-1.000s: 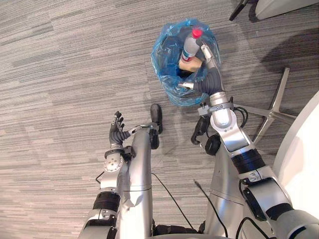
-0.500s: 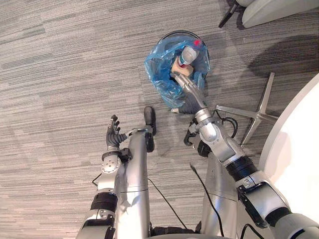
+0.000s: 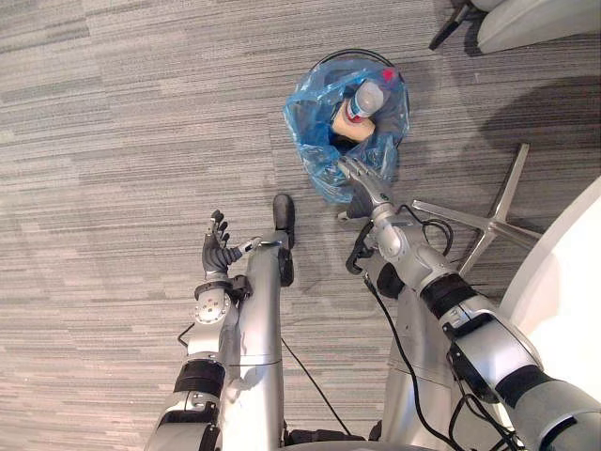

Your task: Gather rubbish on tea table into small bin, then transfer packed bag to large trash can.

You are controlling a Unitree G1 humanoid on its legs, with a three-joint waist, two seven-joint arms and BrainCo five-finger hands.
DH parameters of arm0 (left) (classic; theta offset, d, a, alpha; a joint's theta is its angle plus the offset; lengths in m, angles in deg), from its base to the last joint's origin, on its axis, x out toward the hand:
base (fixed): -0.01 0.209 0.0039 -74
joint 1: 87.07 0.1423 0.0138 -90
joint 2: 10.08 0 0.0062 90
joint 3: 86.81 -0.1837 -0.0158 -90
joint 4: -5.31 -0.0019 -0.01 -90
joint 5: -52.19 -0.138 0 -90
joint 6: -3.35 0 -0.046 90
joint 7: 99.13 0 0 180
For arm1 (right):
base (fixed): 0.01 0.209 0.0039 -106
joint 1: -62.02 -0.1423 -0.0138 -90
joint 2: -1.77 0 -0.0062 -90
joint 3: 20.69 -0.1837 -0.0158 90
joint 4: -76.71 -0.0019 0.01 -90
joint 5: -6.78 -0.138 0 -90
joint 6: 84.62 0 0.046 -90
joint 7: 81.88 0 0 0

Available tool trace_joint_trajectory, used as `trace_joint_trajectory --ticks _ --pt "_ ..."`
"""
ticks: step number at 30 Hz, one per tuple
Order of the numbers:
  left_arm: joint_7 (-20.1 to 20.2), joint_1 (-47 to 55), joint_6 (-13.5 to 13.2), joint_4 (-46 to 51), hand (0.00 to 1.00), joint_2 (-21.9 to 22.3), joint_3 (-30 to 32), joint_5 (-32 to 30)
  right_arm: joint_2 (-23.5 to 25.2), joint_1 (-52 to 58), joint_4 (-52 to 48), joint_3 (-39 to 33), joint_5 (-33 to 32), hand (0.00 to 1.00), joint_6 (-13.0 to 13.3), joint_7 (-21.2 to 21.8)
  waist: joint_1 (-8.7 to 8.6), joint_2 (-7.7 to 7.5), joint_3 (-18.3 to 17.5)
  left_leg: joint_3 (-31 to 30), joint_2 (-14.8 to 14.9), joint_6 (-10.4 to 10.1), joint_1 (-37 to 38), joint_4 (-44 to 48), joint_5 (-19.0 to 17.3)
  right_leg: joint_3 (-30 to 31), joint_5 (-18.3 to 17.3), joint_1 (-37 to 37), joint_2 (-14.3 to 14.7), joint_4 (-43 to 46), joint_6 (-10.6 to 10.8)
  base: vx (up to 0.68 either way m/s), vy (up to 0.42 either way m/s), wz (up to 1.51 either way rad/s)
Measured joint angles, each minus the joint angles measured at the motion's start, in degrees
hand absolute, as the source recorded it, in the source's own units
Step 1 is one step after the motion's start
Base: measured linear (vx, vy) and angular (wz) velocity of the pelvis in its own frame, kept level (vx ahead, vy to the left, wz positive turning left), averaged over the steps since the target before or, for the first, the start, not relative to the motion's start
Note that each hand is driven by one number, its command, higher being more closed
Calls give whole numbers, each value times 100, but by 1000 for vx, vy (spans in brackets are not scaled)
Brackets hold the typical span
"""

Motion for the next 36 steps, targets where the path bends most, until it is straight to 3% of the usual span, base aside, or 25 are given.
trace_joint_trajectory --ticks 7,14,23,30,36 --pt "-24 -95 12 5 0 56 -3 76 -11 -193 122 -1 -29 100 -33 -29 112 7 -108 -114 -1 -22 -260 100 11 -47 -67 -216 7 139 -23 -12 11 4" --pt "-23 -100 40 10 0 86 3 176 38 -210 191 -1 -169 100 -37 -9 118 6 -108 -104 11 -45 -271 94 -5 -67 -115 -221 14 157 42 -7 8 1" --pt "-24 -99 94 56 0 99 31 175 82 19 -762 -254 -517 100 -20 -80 107 6 -108 -133 33 -50 -255 188 30 -56 -109 -177 48 187 29 -1 9 -1" --pt "-18 -42 214 19 0 219 45 173 273 745 -1937 -422 -993 100 35 -88 93 -7 -115 -144 82 -39 213 147 -2 -35 -120 289 115 112 52 -16 25 -5" --pt "-3 232 319 15 0 335 -17 166 541 1618 -2769 -519 -1600 100 131 -79 -84 -38 -110 -38 113 -118 1227 -339 73 -64 -92 1248 198 -323 29 6 -2 -2"
